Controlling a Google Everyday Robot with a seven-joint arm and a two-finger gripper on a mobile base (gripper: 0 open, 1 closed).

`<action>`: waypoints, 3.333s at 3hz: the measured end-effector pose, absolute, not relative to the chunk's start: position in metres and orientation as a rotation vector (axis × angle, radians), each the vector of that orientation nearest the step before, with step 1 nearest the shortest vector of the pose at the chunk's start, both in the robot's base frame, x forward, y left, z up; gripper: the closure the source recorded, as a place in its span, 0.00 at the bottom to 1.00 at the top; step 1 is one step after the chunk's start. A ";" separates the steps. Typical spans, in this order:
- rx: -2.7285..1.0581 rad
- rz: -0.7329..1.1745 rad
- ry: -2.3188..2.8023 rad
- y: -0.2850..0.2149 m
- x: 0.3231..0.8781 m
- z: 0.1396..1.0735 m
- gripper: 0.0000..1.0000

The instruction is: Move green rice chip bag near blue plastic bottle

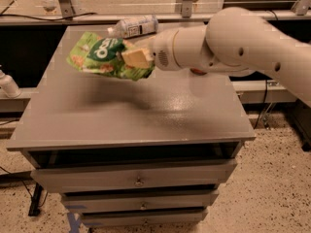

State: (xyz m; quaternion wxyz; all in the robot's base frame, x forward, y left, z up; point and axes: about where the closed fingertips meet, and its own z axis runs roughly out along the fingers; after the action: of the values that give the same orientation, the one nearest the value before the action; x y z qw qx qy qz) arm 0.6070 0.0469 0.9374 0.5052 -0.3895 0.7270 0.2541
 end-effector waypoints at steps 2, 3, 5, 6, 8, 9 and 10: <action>-0.897 0.590 1.790 0.041 0.614 0.936 1.00; -0.858 0.516 1.788 0.037 0.648 0.940 1.00; -0.849 0.393 1.828 0.048 0.737 0.929 1.00; -0.868 0.356 1.876 0.052 0.763 0.905 1.00; -0.871 0.308 1.936 0.048 0.793 0.879 0.82; -0.864 0.294 1.953 0.042 0.796 0.874 0.59; -0.859 0.284 1.954 0.038 0.797 0.874 0.36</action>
Offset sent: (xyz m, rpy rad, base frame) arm 0.0180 -0.0142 -0.0098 -0.0371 0.0092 -0.0915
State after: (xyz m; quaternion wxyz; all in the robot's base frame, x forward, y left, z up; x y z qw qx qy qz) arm 0.7966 0.0378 0.8737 0.4741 -0.3512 0.7990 0.1161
